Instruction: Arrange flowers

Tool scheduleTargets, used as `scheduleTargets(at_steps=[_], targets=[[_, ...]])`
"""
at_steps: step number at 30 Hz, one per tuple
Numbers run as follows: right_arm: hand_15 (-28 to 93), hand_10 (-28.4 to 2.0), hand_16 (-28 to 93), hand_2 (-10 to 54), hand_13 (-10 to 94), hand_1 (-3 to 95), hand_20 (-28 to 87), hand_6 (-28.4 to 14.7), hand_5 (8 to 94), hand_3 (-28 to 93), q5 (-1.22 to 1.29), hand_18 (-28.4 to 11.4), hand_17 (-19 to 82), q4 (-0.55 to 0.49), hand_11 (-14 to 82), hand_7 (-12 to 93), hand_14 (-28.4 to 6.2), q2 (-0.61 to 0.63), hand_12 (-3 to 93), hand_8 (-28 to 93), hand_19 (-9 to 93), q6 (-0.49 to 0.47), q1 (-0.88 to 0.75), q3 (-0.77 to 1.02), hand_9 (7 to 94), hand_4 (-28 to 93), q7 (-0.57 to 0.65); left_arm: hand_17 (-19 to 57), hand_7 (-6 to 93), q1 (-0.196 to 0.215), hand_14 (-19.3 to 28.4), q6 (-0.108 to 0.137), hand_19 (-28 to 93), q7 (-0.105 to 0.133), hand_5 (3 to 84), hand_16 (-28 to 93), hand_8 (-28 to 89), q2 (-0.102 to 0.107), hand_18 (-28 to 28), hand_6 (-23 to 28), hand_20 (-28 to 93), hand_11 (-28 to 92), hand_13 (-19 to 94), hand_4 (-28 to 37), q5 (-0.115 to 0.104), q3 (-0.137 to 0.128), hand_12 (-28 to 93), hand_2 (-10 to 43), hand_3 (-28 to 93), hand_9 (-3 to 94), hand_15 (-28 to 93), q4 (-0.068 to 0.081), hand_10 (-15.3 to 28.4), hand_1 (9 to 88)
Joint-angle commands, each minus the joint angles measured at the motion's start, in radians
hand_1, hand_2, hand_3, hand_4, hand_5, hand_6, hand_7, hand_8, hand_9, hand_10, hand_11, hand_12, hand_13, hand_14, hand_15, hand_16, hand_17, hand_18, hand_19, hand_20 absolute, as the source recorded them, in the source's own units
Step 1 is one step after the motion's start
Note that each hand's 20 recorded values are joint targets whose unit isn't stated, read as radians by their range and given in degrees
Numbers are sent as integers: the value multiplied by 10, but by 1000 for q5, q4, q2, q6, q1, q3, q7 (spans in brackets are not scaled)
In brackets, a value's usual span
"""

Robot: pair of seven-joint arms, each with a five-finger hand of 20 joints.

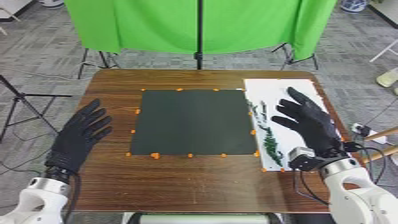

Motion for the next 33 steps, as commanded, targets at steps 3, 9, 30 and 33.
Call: scheduleTargets(at_steps=[3,9,30,33], targets=[[145,-125,311,-45,200,148,195,-47,221,852,-19,-200,15,1,121,167,-99,44,209,-125,404,64,1,-16,254,-280,-33,-100,238,21,107,0,440,-8,240,-19,-137,-11,183,14,107,291,126,-245,3,-9,135,-76,695,178,413,-3,89,296],[181,-123,298,-48,215,150,202,-46,229,852,-50,-202,24,15,120,176,-99,22,208,-129,420,26,37,-31,252,-281,-34,-100,237,0,107,12,440,-3,238,-18,-134,26,183,14,107,289,126,-263,25,-19,137,-81,684,176,411,-8,88,294],[316,-128,207,-53,259,156,221,-45,270,839,-124,-207,46,-38,186,199,-103,86,192,-144,482,178,9,-63,310,-282,38,-101,238,12,108,30,442,-18,239,-20,-136,25,184,15,107,289,125,-269,18,-31,136,-72,685,177,414,-18,89,291],[614,-130,133,-87,385,266,276,-44,371,834,-535,-198,155,-97,377,357,-107,184,188,-221,674,358,4,-136,390,-282,193,-102,238,48,108,45,443,-22,239,-20,-136,22,184,15,107,291,125,-270,8,-46,136,-71,686,177,413,-31,89,289]])
